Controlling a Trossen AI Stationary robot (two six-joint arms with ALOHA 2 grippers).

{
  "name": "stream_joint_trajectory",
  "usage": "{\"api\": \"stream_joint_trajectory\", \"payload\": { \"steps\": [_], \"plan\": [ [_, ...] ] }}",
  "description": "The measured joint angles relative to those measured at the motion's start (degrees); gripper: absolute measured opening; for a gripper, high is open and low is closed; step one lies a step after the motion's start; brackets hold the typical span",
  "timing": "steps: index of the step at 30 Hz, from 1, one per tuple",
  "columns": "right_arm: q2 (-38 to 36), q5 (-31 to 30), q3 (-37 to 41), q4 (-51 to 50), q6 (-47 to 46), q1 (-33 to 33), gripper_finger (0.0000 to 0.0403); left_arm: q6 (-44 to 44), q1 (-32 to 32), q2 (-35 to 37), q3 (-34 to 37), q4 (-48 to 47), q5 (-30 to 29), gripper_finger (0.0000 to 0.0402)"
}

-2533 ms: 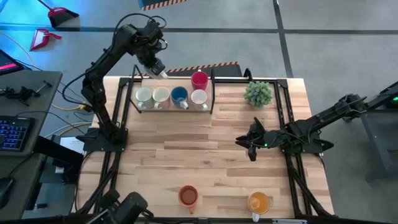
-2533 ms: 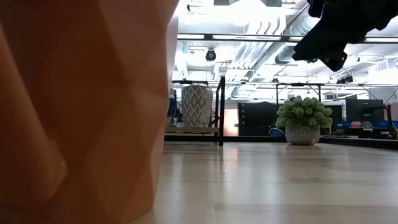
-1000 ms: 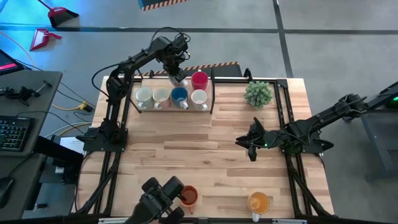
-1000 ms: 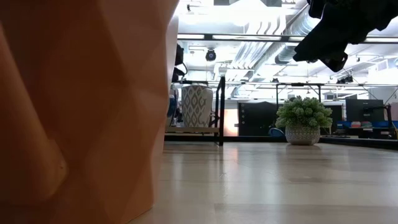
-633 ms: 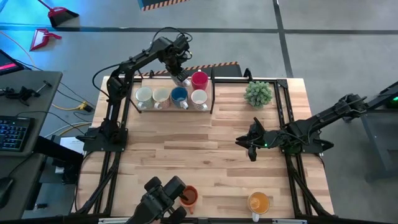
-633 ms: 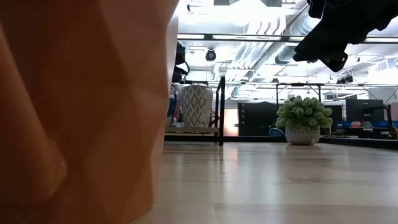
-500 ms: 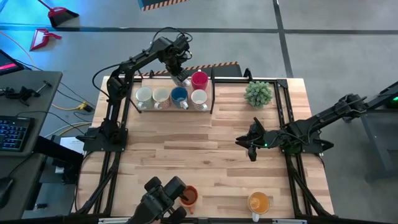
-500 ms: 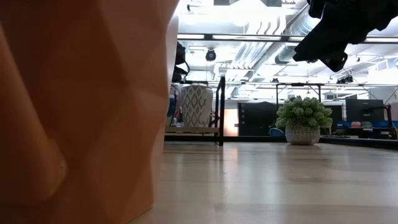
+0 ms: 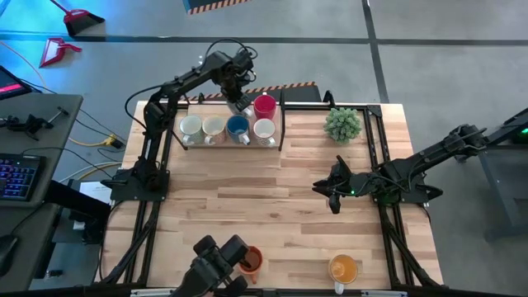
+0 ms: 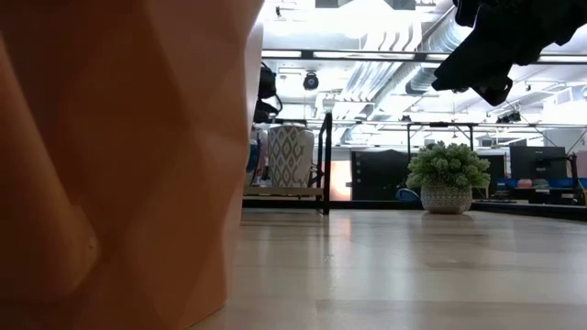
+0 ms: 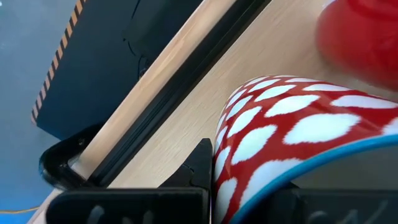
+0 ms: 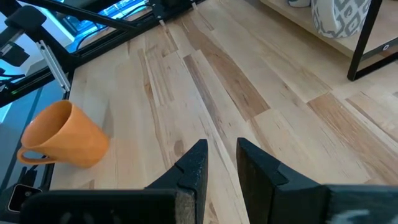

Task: Place coffee mugs
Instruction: Put the red pattern mug on the shelf

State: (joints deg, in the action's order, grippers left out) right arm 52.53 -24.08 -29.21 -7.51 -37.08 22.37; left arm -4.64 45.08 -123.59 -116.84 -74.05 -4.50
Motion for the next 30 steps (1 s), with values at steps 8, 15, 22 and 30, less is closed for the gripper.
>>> {"api": "stream_joint_trajectory", "payload": {
  "steps": [8,15,22,30],
  "plan": [
    [0.0,0.0,0.0,-0.02,0.0,0.02,0.0067,0.02,-0.65,-1.01,0.0,-0.2,0.68,0.0007],
    [0.0,0.11,0.0,0.0,0.0,0.0,0.0067,-0.49,-1.33,-2.71,0.0,0.25,0.45,0.0007],
    [0.0,0.33,0.0,-0.01,0.0,0.02,0.0067,-0.57,-0.59,-2.89,0.0,0.95,0.94,0.0007],
    [0.0,0.35,0.0,-0.04,0.06,0.0,0.0067,-0.11,0.33,-2.89,0.0,0.93,1.36,0.0014]
  ]
}}
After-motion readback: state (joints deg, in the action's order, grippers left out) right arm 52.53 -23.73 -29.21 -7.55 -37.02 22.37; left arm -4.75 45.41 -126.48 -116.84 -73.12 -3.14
